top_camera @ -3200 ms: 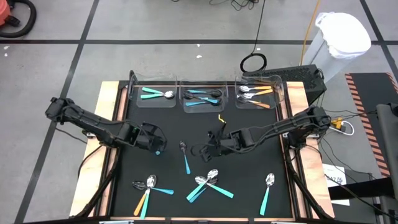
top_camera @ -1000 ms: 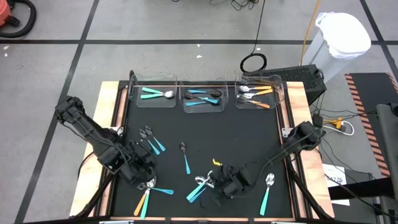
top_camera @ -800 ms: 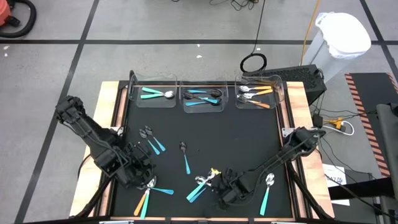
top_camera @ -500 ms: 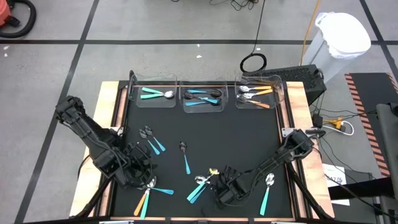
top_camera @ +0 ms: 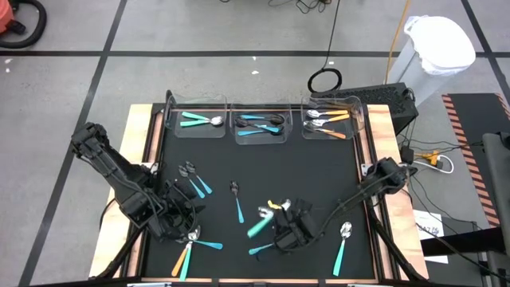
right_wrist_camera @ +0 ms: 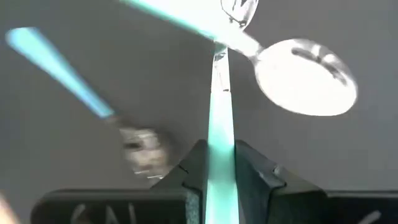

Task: Sort silverware by color (type)
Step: Put the light blue spoon into the left transparent bin

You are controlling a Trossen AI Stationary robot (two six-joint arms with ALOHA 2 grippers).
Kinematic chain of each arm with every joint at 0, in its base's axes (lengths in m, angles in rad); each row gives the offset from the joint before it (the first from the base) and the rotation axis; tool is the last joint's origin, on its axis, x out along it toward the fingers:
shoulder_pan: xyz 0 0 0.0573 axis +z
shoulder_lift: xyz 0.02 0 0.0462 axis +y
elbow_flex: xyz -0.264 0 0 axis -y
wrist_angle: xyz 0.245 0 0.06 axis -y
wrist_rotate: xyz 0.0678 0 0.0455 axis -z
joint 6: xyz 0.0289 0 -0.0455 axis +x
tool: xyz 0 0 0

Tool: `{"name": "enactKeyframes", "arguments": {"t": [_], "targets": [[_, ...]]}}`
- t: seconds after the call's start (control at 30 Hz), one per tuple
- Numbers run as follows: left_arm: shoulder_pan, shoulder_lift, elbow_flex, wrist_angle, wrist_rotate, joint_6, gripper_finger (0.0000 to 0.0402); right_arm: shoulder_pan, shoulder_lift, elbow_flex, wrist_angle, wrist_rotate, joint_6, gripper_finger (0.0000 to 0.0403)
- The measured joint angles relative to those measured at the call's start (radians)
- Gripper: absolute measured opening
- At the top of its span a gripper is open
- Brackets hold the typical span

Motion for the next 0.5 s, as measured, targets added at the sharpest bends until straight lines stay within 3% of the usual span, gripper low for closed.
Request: {"name": "enactKeyframes", "arguments": {"t": [0.13,0.23,0.5], "targets": [[0.02,0.0,0.0,0.003,-0.023,0.005,0.0249,-0.026,-0.001,0.076,-0.112,0.015,-0.128,0.0047],[0.04,0.0,0.0,0.007,-0.025,0.043,0.0249,-0.056,0.0,0.09,-0.125,-0.128,-0.204,0.0047],[0.1,0.0,0.0,0.139,-0.025,0.189,0.0249,-0.143,0.001,0.091,-0.063,-0.548,-0.169,0.0053]]}}
